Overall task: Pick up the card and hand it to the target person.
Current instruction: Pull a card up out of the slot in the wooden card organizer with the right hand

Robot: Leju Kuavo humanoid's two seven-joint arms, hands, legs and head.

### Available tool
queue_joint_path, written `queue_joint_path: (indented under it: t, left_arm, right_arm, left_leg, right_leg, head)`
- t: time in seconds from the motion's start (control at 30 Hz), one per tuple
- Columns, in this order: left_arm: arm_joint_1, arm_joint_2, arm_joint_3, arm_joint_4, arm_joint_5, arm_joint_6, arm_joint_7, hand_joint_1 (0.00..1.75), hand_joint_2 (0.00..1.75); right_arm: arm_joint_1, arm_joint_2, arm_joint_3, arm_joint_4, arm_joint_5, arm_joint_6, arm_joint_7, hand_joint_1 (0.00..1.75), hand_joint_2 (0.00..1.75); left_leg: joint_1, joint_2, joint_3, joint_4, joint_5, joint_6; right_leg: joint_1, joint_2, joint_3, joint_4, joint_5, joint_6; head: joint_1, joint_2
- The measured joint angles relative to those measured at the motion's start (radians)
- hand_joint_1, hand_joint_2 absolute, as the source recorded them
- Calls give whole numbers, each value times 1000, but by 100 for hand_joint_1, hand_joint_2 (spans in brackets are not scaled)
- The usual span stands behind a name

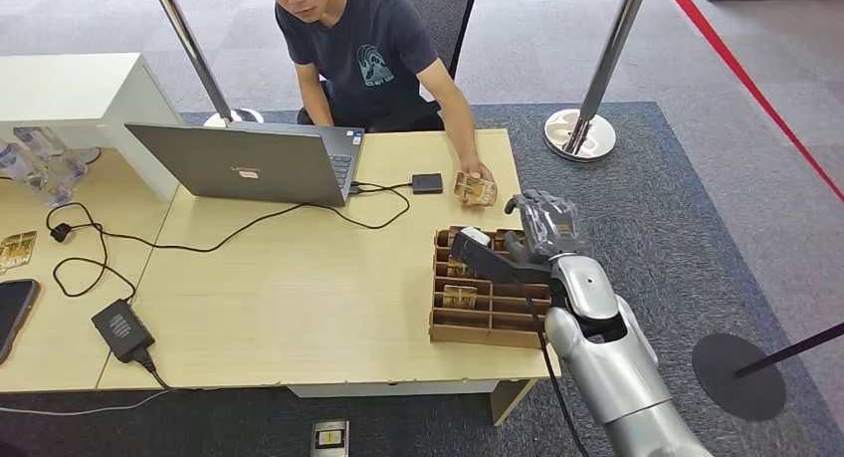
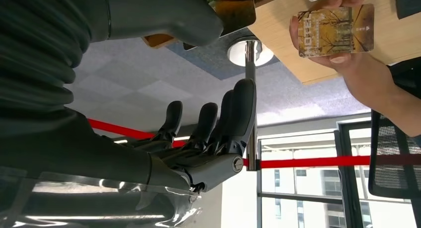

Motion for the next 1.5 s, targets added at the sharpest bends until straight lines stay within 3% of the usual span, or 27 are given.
queue_joint_path:
  t: [0.23, 0.33, 0.43, 1.13, 1.5]
  left_arm:
    - [-1, 2, -7, 0, -9, -3, -1, 0, 0]
    - [-2, 4, -8, -1, -10, -4, -1, 0, 0]
    - [-3, 3, -6, -1, -7, -2, 2, 0, 0]
    - [-1, -16, -3, 2, -6, -1, 7, 0, 0]
    - [0, -12, 11, 1, 6, 2, 6, 0, 0]
  right_arm:
    - [20, 1, -25, 3, 9, 0, 13, 107, 175]
    - [25, -1, -28, 1, 12, 0, 14, 95, 175]
    - [23, 8, -27, -3, 14, 3, 13, 94, 175]
    - [14, -6, -42, 18, 25, 14, 12, 97, 175]
    - [-51, 38, -25, 85, 28, 20, -6, 101, 175]
  left_leg:
    - [0, 0, 0, 0, 0, 0]
    - [0, -1, 0, 0, 0, 0]
    - [0, -1, 0, 0, 0, 0]
    - [0, -1, -1, 0, 0, 0]
    - [0, 1, -1, 1, 0, 0]
  right_leg:
    - [0, 0, 0, 0, 0, 0]
    - [0, -1, 0, 0, 0, 0]
    - [0, -1, 0, 0, 0, 0]
    - [0, -1, 0, 0, 0, 0]
    - [0, 1, -1, 1, 0, 0]
  head:
    - [0, 0]
    - [0, 0]
    - [0, 0]
    - [0, 0]
    - [0, 0]
